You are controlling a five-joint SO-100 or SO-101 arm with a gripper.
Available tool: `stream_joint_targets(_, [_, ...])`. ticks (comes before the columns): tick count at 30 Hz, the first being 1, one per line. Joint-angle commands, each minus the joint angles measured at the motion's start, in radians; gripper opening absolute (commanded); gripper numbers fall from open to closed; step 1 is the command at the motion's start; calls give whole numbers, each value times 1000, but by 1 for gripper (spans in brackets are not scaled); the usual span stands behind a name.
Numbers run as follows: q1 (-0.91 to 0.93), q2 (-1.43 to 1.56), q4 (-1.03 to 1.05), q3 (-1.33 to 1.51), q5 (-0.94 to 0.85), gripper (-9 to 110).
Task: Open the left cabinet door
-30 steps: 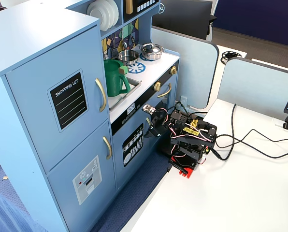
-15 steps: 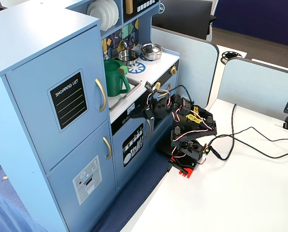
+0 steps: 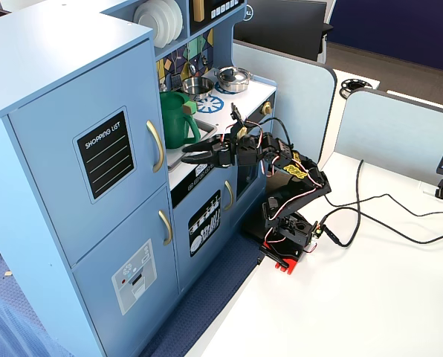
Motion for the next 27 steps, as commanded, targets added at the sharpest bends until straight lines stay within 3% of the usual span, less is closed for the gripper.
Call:
stream_joint_targets(1, [-40,-12,-170,-3,-57,12])
stream_joint_targets(9, [-51,-57,-196,17,-129,15])
stream_joint_targets(27, [-8,-175,-328,49,-100,18])
